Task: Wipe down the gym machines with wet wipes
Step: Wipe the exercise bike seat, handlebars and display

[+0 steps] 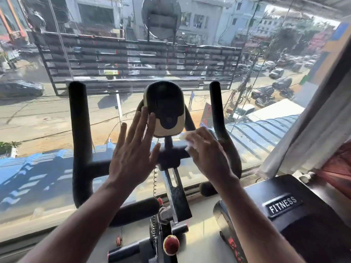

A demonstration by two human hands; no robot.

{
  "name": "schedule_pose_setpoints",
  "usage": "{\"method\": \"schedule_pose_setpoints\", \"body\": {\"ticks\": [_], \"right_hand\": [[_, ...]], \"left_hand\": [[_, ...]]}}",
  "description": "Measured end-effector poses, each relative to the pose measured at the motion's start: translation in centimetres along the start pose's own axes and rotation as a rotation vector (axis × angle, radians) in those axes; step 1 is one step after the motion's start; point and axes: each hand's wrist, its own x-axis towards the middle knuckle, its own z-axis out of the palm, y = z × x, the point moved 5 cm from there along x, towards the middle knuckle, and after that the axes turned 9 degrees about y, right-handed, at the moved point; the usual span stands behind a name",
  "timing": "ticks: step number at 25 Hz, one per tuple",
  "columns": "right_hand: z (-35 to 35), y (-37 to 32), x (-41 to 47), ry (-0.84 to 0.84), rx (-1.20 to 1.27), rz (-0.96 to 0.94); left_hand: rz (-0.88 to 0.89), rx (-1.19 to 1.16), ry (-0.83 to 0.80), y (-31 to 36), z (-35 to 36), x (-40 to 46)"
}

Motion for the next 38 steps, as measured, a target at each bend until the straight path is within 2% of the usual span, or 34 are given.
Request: {"method": "schedule_pose_setpoints", "body": {"ticks": [2,6,8,10,12,15,17,20,23,28,31,33,36,38], "right_hand": [[1.8,-0.6,-0.4,-0.112,-0.006,-0.089],[-0.1,1.5,0.4,-0.267,0.052,-0.140],[-1.3,2.5,2.9,-0.179,0.077,-0.073],[-1.7,3.5,6.5,0.020,0.199,0.037],[-0.8,4.0,9.4,0.123,0.339,0.167],[1.8,3.4,9.6,0.027,0.409,0.188],[1.6,3.5,7.4,-0.007,0.404,0.117],[-0.4,4.0,2.9,-0.078,0.252,-0.001],[-1.3,4.5,0.1,-0.128,0.222,0.036],[0.4,3.1,0.9,0.110,0.247,0.364],[2.6,2.5,5.4,0.163,0.382,0.424],[4.1,3.0,9.5,0.047,0.606,0.501],[6.1,2.7,13.3,-0.303,1.127,0.725],[6.9,3.5,13.2,-0.415,1.178,0.829]], "left_hand": [[0.021,0.035,-0.031,-0.8,0.0,-0.4],[0.045,0.002,-0.088,-1.3,0.2,-0.5],[0.037,-0.007,-0.092,-1.3,0.2,-0.7],[0.025,-0.009,-0.081,-1.3,0.3,-0.7],[0.018,-0.023,-0.083,-1.3,0.2,-0.7],[0.006,-0.033,-0.079,-1.5,0.1,-0.6],[0.002,-0.034,-0.078,-1.4,0.1,-0.8],[0.003,-0.029,-0.068,-1.6,0.3,-0.7],[0.005,-0.043,-0.054,-1.4,0.3,-0.6],[-0.020,-0.062,-0.058,-1.4,0.3,-0.6],[-0.014,-0.068,-0.054,-1.3,0.2,-0.6],[-0.011,-0.072,-0.065,-1.4,0.2,-0.7],[0.003,-0.079,-0.070,-1.6,0.1,-0.5],[0.010,-0.082,-0.073,-1.6,0.1,-0.6]]}}
